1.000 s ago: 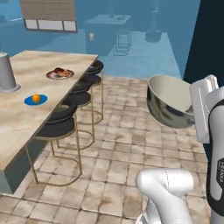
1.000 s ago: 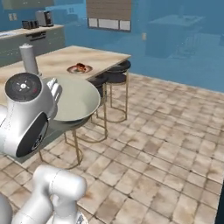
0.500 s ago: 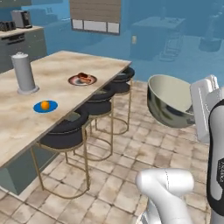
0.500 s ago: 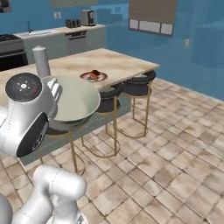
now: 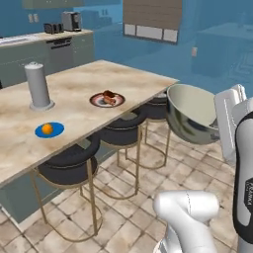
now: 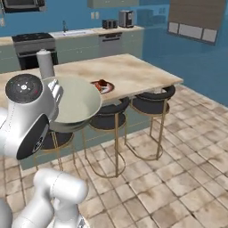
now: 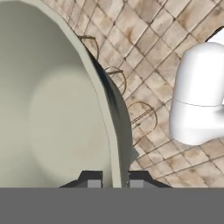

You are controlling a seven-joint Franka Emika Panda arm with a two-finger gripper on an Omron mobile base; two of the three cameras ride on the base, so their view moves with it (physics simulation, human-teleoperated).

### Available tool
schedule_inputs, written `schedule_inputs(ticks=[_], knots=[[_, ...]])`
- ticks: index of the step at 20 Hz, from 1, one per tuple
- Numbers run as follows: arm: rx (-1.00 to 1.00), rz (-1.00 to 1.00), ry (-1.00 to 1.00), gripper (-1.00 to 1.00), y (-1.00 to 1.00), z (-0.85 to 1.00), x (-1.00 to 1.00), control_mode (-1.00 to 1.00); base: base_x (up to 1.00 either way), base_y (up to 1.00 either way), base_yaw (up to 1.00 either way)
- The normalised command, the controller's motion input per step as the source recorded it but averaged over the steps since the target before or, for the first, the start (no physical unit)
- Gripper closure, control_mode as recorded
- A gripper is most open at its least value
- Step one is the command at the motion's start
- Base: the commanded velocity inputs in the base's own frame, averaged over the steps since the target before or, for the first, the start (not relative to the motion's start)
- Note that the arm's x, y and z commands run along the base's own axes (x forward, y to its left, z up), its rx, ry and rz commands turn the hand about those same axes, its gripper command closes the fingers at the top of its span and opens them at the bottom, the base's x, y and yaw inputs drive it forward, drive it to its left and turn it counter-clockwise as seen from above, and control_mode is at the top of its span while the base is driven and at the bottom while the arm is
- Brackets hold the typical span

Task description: Take the smaller bowl and place it next to the appetizer plate on the dining counter , and place the larger bowl next to the plate with cooked food.

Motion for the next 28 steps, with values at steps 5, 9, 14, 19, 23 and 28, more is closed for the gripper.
schedule_inputs(ticks=[5, 9, 14, 19, 23, 28], knots=[[0.0, 0.0, 0.0, 1.0, 0.0, 0.0, 0.0, 1.0, 0.74, -1.0, 0.42], [0.0, 0.0, 0.0, 1.0, 0.0, 0.0, 0.0, 1.0, 0.57, -1.0, 0.45], [0.0, 0.0, 0.0, 1.0, 0.0, 0.0, 0.0, 1.0, 0.4, -1.0, 0.45], [0.0, 0.0, 0.0, 1.0, 0.0, 0.0, 0.0, 1.0, 0.35, -1.0, 0.45], [0.0, 0.0, 0.0, 1.0, 0.0, 0.0, 0.0, 1.0, 0.91, -0.84, 0.39], [0.0, 0.0, 0.0, 1.0, 0.0, 0.0, 0.0, 1.0, 1.0, -0.12, 0.25]])
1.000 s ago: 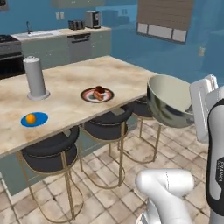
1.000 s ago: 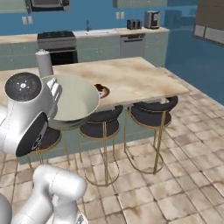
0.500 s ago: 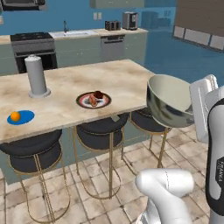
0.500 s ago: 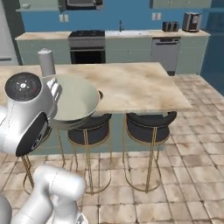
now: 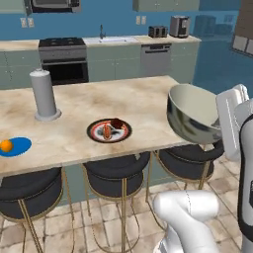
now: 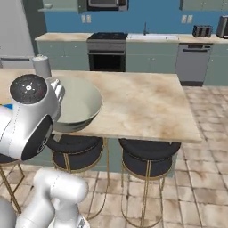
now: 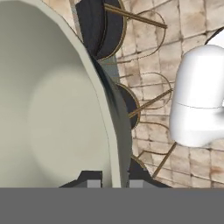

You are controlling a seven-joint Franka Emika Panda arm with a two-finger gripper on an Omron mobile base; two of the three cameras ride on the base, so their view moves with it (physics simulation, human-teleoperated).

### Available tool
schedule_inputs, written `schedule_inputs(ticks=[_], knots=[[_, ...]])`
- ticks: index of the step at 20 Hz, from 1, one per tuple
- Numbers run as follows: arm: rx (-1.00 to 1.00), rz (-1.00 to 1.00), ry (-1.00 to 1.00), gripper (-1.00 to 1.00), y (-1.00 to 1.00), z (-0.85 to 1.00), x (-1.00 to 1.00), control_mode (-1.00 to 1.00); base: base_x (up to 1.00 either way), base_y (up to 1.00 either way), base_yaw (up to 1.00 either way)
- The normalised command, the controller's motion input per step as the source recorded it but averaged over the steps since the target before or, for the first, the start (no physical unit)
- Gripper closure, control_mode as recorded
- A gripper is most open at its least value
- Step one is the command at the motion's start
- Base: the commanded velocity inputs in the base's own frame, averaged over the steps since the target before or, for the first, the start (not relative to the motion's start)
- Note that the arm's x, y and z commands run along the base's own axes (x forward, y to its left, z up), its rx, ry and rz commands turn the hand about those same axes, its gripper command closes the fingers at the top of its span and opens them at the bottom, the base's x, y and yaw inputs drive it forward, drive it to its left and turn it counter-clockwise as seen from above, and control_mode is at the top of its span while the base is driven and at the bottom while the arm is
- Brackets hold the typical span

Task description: Take the smaller bowl and place it next to the appetizer plate on the dining counter , and place the larger bowl next to the plate with cooked food.

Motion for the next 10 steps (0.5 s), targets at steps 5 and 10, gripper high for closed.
schedule_inputs(ticks=[5, 10], knots=[[0.0, 0.0, 0.0, 1.0, 0.0, 0.0, 0.0, 1.0, 1.0, -0.16, 0.17], [0.0, 0.0, 0.0, 1.0, 0.0, 0.0, 0.0, 1.0, 1.0, -0.35, 0.25]])
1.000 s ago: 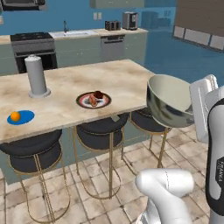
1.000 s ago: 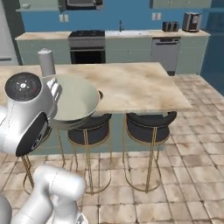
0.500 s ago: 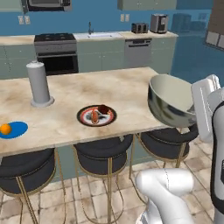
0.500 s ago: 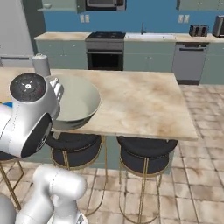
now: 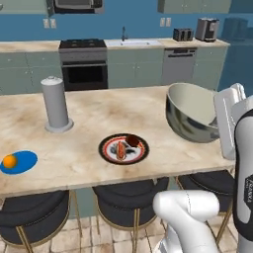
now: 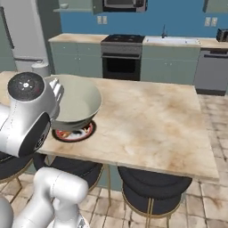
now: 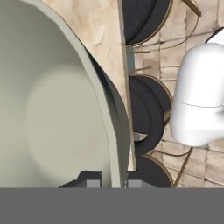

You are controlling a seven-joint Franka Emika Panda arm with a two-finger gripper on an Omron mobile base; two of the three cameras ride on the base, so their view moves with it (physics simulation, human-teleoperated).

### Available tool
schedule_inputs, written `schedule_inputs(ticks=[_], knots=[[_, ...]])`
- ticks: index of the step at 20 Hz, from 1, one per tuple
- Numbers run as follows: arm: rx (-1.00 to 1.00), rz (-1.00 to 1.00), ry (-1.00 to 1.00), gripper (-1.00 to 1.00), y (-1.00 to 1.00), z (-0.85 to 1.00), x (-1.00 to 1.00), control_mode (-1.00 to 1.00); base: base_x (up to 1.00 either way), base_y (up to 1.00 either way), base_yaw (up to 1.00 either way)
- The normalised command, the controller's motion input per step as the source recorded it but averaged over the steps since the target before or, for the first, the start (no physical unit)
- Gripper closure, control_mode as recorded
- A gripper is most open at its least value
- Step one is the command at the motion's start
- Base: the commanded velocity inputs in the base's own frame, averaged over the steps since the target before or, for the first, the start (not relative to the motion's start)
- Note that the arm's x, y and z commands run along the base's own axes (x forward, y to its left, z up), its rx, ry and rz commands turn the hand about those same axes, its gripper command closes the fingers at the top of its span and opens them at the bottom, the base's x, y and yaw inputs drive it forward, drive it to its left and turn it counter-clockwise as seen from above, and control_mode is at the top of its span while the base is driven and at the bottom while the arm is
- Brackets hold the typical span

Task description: Take the smaller bowl and place it next to the appetizer plate on the dining counter , and place the larger bowl next to the plate with cooked food.

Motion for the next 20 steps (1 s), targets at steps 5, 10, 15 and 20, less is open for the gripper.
schedule_inputs(ticks=[5, 10, 15, 20], knots=[[0.0, 0.0, 0.0, 1.0, 0.0, 0.0, 0.0, 1.0, 1.0, -0.38, 0.33], [0.0, 0.0, 0.0, 1.0, 0.0, 0.0, 0.0, 1.0, 0.8, -0.54, 0.36], [0.0, 0.0, 0.0, 1.0, 0.0, 0.0, 0.0, 1.0, 0.24, -0.34, 0.1], [0.0, 0.0, 0.0, 1.0, 0.0, 0.0, 0.0, 1.0, 0.0, -0.15, 0.0]])
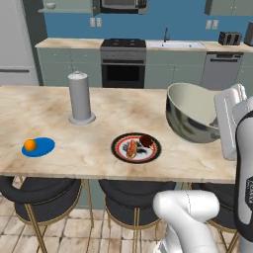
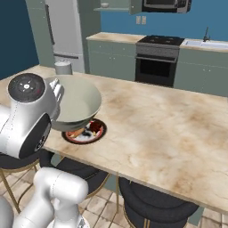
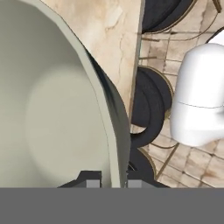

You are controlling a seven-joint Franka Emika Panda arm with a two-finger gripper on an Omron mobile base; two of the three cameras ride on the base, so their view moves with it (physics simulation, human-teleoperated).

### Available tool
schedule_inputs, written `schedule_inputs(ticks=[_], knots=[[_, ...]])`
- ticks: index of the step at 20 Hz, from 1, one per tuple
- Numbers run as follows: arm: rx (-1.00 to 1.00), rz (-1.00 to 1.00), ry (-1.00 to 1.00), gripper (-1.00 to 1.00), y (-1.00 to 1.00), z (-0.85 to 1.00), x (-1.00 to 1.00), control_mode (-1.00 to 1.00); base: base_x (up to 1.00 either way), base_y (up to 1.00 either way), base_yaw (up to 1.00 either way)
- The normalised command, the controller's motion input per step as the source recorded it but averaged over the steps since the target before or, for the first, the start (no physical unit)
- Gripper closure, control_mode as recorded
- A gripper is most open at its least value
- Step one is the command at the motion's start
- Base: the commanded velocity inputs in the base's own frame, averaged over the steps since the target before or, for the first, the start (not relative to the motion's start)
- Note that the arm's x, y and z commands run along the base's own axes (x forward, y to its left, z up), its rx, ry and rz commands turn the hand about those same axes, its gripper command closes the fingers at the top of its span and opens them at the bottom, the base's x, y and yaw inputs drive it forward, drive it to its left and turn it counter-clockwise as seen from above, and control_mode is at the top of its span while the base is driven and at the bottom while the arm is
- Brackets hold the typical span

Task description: Take the smaller bowl and place it next to the appetizer plate on the dining counter , and place the larger bowl next to the plate with cooked food.

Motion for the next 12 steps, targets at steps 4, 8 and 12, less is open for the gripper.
schedule_inputs(ticks=[4, 8, 12], knots=[[-0.04, 0.01, 0.12, 1.0, -0.49, -0.1, 0.41, -1.0, 0.23, -0.29, 0.0], [-0.11, 0.0, 0.19, 1.0, -0.95, -0.34, 0.83, -1.0, 0.0, 0.0, 0.0], [-0.13, 0.01, 0.04, 1.0, -0.75, -0.58, 0.72, -1.0, 0.0, 0.0, 0.0]])
